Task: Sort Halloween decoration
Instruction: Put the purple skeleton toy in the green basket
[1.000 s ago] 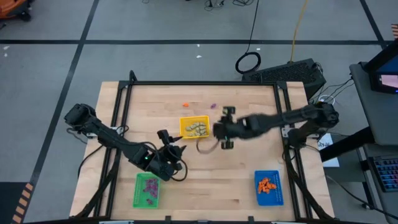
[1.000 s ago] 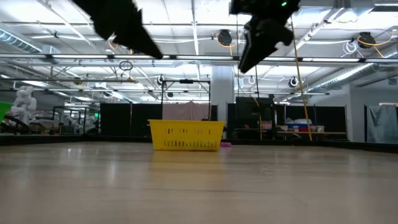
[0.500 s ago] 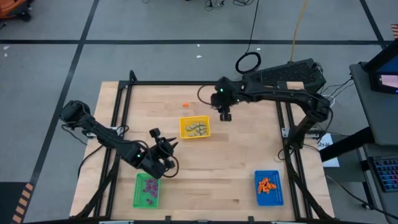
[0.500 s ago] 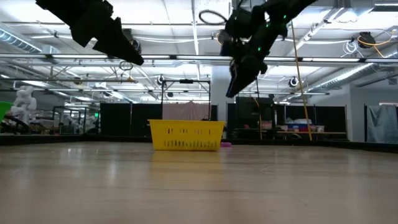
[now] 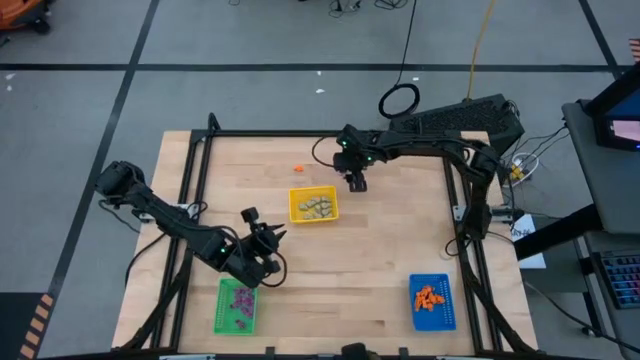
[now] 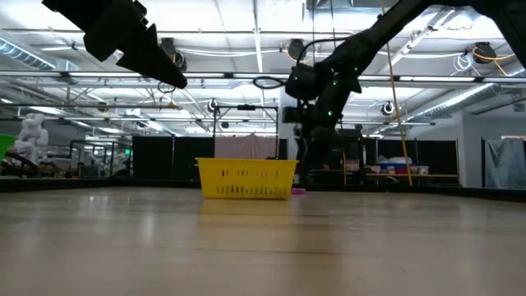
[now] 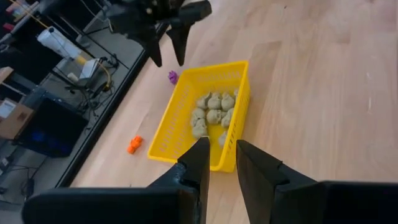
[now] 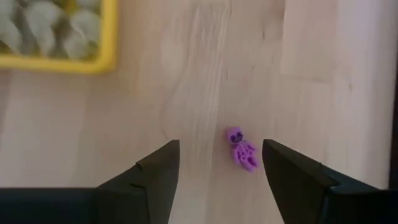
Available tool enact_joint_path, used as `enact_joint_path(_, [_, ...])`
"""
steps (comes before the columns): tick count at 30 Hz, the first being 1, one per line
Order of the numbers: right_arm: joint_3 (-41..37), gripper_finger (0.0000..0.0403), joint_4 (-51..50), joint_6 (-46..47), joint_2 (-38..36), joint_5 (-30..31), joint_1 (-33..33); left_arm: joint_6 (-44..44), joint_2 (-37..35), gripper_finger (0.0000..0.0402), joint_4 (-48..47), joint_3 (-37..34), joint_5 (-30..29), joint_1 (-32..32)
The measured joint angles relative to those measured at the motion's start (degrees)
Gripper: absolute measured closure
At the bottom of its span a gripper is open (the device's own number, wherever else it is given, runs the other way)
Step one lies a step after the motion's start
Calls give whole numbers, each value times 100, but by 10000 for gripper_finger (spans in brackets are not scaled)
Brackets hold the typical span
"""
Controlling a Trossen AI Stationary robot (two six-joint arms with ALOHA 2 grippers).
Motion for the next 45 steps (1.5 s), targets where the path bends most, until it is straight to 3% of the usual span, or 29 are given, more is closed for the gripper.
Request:
enact_joint_path(13, [0, 189, 233, -104, 409, -421, -349, 2, 0, 325, 0, 0, 7, 0])
enact_joint_path(24, [24, 190, 418, 38, 487, -431, -422, 100, 0, 325, 61, 0, 55, 0])
enact_joint_path(45, [26, 190, -313, 335, 490, -424, -372, 103, 0, 325, 59, 0, 219, 0])
